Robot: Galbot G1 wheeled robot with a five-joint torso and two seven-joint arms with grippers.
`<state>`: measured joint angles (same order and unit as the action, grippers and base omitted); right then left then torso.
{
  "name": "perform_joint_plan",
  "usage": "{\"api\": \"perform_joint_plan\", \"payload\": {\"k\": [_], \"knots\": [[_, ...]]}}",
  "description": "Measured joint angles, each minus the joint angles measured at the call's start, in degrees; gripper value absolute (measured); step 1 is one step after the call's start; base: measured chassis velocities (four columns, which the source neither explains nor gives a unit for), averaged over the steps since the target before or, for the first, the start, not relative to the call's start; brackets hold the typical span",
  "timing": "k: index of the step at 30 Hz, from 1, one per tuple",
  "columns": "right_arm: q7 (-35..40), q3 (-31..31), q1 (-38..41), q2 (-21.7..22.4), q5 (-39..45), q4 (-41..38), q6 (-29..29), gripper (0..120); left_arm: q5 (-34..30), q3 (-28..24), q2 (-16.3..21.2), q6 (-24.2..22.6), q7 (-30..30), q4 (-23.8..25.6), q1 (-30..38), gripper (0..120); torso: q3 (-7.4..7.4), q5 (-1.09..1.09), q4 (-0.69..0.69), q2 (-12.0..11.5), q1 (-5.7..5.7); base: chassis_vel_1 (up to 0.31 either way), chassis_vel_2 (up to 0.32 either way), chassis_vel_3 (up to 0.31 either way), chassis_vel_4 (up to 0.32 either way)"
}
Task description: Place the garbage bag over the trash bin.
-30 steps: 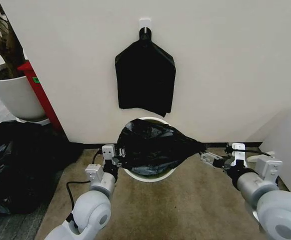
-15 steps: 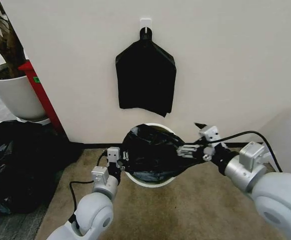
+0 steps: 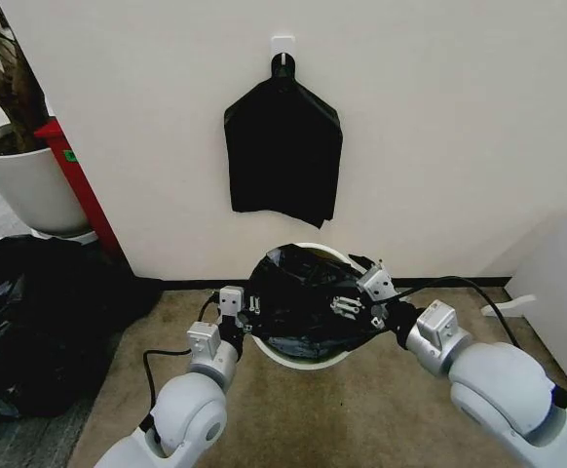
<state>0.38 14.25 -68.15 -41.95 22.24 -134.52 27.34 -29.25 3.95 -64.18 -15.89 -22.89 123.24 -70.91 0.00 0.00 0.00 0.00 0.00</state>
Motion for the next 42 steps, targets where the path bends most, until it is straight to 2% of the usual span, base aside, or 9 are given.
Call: {"api": "perform_joint_plan", "payload": {"k": [4,6,12,13,15,20,28,37,42], "knots": [[0.63,1.12,-0.03,0.35,0.76,0.11,-0.04,38,0.31,-0.13,0.12,0.09,0.66,-0.20,0.00,2,0.00,0.00,0.00,0.00,0.00,0.000,0.000,0.000,0.000],[0.65,1.31,-0.03,0.45,0.90,0.29,-0.04,35,0.32,-0.15,0.13,0.12,0.70,-0.21,0.00,2,0.00,0.01,0.00,0.00,0.00,0.000,0.000,0.000,0.000],[0.66,1.38,-0.19,0.25,1.97,2.14,-0.06,9,0.36,-0.19,0.41,0.22,1.14,-0.09,0.37,2,0.00,-0.01,0.00,0.00,0.00,0.000,0.000,0.000,0.000],[0.66,1.38,-0.19,0.25,1.97,2.14,-0.06,9,0.36,-0.19,0.41,0.22,1.14,-0.09,0.37,2,0.00,-0.01,0.00,0.00,0.00,0.000,0.000,0.000,0.000],[1.33,1.43,-0.02,0.15,2.87,2.26,-0.07,1,0.47,-0.20,0.46,0.29,1.44,-0.07,0.44,2,0.00,-0.01,0.00,0.00,0.00,0.000,0.000,0.000,0.000],[3.67,2.97,0.41,0.45,5.78,1.62,-0.21,0,1.21,-0.21,0.30,0.52,1.83,-0.49,0.34,2,0.00,-0.01,0.00,0.00,0.00,0.000,0.000,0.000,0.000],[8.18,4.88,2.70,1.63,11.96,-0.81,-0.19,0,6.13,-0.42,0.41,2.62,4.75,-1.76,-0.43,2,0.00,0.00,0.00,0.00,0.00,0.000,0.000,0.000,0.000],[7.28,5.20,4.28,2.99,13.90,7.25,-0.80,0,8.89,-0.48,1.40,7.06,12.70,-1.15,-1.30,2,0.00,-0.01,-0.01,0.00,0.00,0.000,0.000,0.000,0.000],[2.87,5.47,3.36,5.20,13.78,10.60,-2.31,0,8.91,-0.21,1.33,8.00,13.37,-0.41,-1.65,2,0.00,0.00,0.01,0.00,0.00,0.000,0.000,0.000,0.000]]}}
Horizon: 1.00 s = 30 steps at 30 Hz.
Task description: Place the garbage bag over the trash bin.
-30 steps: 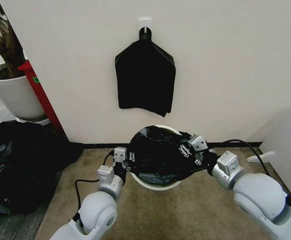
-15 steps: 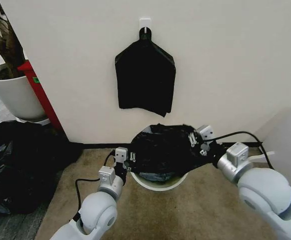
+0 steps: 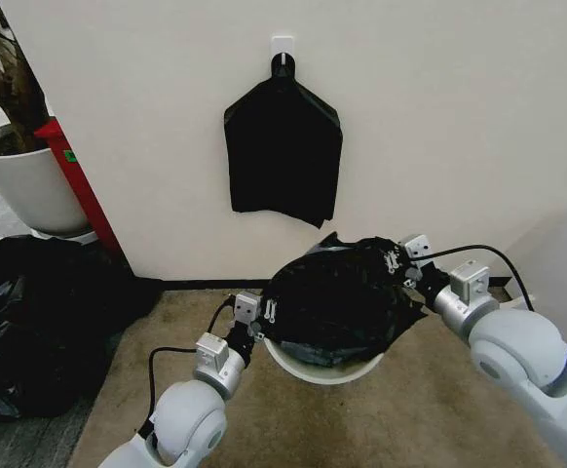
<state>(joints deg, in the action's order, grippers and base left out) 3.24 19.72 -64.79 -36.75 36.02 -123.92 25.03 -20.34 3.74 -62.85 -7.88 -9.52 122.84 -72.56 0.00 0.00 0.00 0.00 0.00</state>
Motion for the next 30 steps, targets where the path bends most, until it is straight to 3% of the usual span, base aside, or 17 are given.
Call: {"api": "perform_joint_plan", "payload": {"k": [5,10,15,20,22,25,30], "knots": [[-5.19,-0.72,-0.88,1.85,-2.06,4.29,-5.13,0,-0.89,0.65,-0.47,1.61,1.51,0.26,-0.04,2,0.00,0.00,0.00,0.00,0.00,0.000,0.000,0.000,0.000],[-4.23,-0.28,-1.79,2.39,-1.93,3.89,-6.26,0,-2.69,0.64,-0.89,1.90,1.99,0.26,-0.01,2,0.00,-0.02,-0.01,0.00,0.00,0.000,0.000,0.000,0.000],[-1.12,1.64,-2.72,3.51,2.42,0.43,-5.35,14,-7.15,1.46,-2.13,-0.53,-1.21,-0.58,0.66,2,-0.01,0.03,-0.01,0.00,0.00,0.000,0.000,0.000,0.000],[13.32,3.22,-1.15,3.03,14.64,-5.09,-2.32,36,-13.37,1.89,-2.26,-2.93,-5.22,-1.56,1.86,2,0.00,0.01,0.00,0.00,0.00,0.000,0.000,0.000,0.000],[16.18,3.81,-0.93,2.65,18.20,-6.36,-1.37,39,-14.03,1.89,-2.26,-3.17,-5.66,-1.62,1.90,2,0.00,0.01,0.00,0.00,0.00,0.000,0.000,0.000,0.000],[25.23,6.95,-1.00,0.38,30.97,-10.64,1.51,54,-16.24,1.87,-2.44,-3.98,-7.35,-2.19,1.94,2,-0.01,0.01,0.00,0.00,0.00,0.000,0.000,0.000,0.000],[30.29,8.84,-1.71,-1.74,40.01,-11.26,2.46,69,-17.71,2.04,-1.94,-4.61,-7.19,-1.87,1.59,2,-0.01,0.00,-0.01,0.00,0.00,0.000,0.000,0.000,0.000]]}}
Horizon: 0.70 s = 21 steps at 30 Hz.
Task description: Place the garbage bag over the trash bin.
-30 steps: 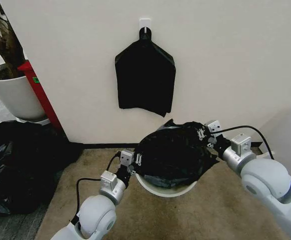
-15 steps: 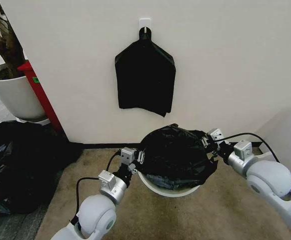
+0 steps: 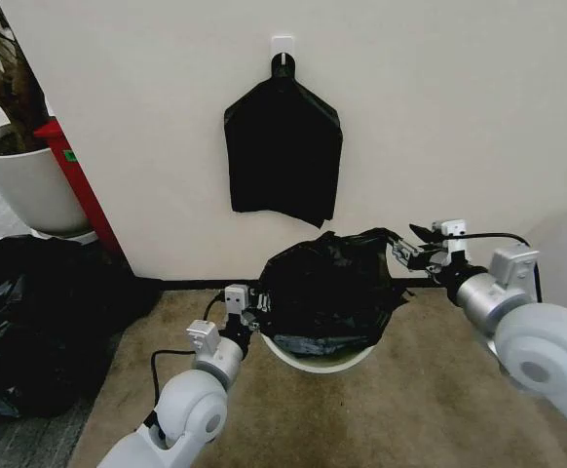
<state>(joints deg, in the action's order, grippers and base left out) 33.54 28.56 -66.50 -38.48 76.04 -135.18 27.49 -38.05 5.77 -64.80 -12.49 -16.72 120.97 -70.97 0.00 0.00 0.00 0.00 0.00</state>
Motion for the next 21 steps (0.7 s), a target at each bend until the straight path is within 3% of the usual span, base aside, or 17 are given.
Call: {"api": "perform_joint_plan", "payload": {"k": [4,6,14,21], "knots": [[0.93,0.01,-0.12,-0.82,1.24,2.66,0.40,83,0.98,0.14,0.52,0.25,1.71,0.71,-0.36,2,0.00,-0.01,0.00,0.00,0.00,0.000,0.000,0.000,0.000],[-1.49,-0.68,-0.01,-0.82,1.11,5.47,0.60,95,3.30,0.21,1.08,1.79,5.39,1.26,-0.88,2,0.00,0.00,0.00,0.00,0.00,0.000,0.000,0.000,0.000],[-11.64,-2.81,-0.06,-0.42,-1.21,14.21,3.11,100,7.48,1.05,2.15,7.41,13.51,3.36,-2.07,2,0.01,0.00,0.01,0.00,0.00,0.000,0.000,0.000,0.000],[-18.91,-2.66,-0.96,-0.37,-4.64,17.72,1.98,100,8.42,1.48,2.13,9.49,15.33,3.49,-2.23,2,0.01,0.00,0.00,0.00,0.00,0.000,0.000,0.000,0.000]]}}
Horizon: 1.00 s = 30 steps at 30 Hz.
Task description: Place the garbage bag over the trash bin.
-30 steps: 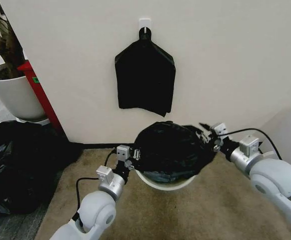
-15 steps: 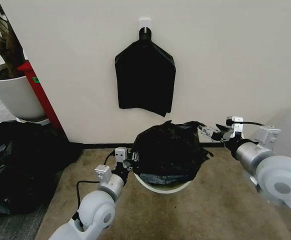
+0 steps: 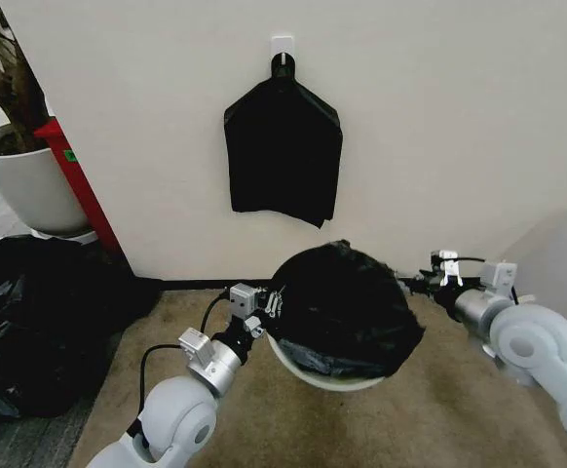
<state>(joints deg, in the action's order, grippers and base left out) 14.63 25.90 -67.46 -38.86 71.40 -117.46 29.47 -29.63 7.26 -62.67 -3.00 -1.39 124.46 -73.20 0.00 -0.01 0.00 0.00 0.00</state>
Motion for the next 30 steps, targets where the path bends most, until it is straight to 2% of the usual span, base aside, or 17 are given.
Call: {"api": "perform_joint_plan", "payload": {"k": [16,20,26,30], "knots": [[1.10,6.53,0.50,3.19,12.70,-5.05,-0.43,100,-0.41,-0.36,-1.14,-0.46,-0.17,-4.20,0.58,2,0.00,0.01,0.00,0.00,0.00,0.000,0.000,0.000,0.000],[1.53,9.41,0.37,2.57,21.48,-3.20,2.28,100,-5.74,-0.24,-1.41,-1.21,0.50,-5.60,0.79,2,0.00,0.01,0.00,0.00,0.00,0.000,0.000,0.000,0.000],[1.27,11.98,0.25,1.96,32.26,-0.06,4.60,100,-8.45,0.22,-0.59,-1.31,2.62,-6.35,0.62,2,0.00,0.00,0.00,0.00,0.00,0.000,0.000,0.000,0.000],[3.64,14.26,0.82,1.13,41.47,1.62,4.63,100,-9.00,0.38,-0.37,-1.26,3.30,-7.16,0.62,2,0.00,0.01,0.00,0.00,0.00,0.000,0.000,0.000,0.000]]}}
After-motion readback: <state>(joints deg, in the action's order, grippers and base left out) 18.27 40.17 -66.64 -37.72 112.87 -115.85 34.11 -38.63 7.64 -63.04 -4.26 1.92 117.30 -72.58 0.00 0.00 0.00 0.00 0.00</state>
